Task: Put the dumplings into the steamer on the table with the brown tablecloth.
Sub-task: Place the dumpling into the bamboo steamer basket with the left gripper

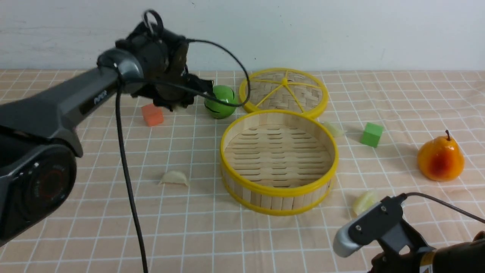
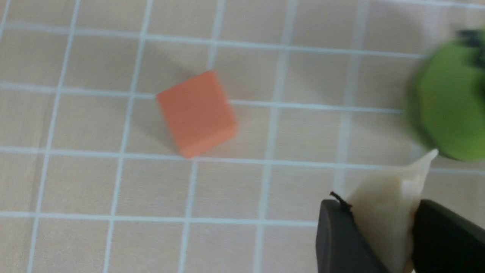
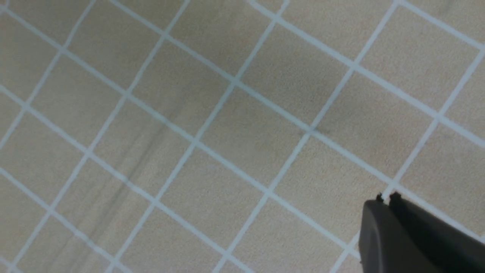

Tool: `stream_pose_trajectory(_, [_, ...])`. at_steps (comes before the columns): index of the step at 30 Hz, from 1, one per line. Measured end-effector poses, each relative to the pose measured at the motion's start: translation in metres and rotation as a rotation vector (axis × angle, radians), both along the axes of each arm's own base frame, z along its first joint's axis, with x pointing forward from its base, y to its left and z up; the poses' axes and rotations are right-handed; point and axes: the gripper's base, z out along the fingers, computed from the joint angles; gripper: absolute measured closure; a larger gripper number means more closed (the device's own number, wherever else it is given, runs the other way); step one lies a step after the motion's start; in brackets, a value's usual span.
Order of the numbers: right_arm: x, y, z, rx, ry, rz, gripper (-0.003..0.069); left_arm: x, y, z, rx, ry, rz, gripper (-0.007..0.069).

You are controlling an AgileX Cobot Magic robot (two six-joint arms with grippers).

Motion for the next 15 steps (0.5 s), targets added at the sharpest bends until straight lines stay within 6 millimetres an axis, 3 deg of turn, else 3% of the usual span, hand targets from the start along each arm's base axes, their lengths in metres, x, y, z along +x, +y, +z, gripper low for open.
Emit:
stream_pose_trajectory(1, [0.002,0.002,0.008,-0.016,-0.010,0.028,0.0627,-0.013,-0.012,0.022,-0.004,-0.009,-0.079,0.0391])
stream_pose_trajectory(2, [0.002,0.001,0.009,-0.024,-0.004,0.035,0.0627,-0.016,-0.014,0.025,-0.005,-0.009,-0.092,0.0391])
stream_pose_trajectory(3, [0.007,0.002,0.021,-0.070,-0.039,0.087,0.0627,-0.034,-0.033,0.044,-0.011,0.002,-0.204,0.0391])
stream_pose_trajectory(5, [0.011,0.001,0.031,-0.107,-0.066,0.111,0.0627,-0.047,-0.046,0.052,-0.040,0.021,-0.269,0.0391])
stream_pose_trajectory(6, [0.019,-0.003,0.044,-0.135,-0.108,0.101,0.0627,-0.057,-0.062,0.051,-0.067,0.051,-0.330,0.0391])
stream_pose_trajectory(8, [0.028,-0.008,0.055,-0.144,-0.147,0.053,0.0627,-0.063,-0.076,0.041,-0.092,0.094,-0.372,0.0391])
stream_pose_trajectory(10, [0.039,-0.017,0.064,-0.128,-0.154,-0.062,0.0627,-0.063,-0.089,0.018,-0.095,0.139,-0.396,0.0391])
stream_pose_trajectory(12, [0.041,-0.021,0.065,-0.119,-0.142,-0.111,0.0625,-0.061,-0.092,0.008,-0.092,0.150,-0.399,0.0391])
stream_pose_trajectory(15, [0.043,-0.027,0.064,-0.105,-0.100,-0.196,0.0622,-0.049,-0.099,-0.022,-0.092,0.150,-0.396,0.0391])
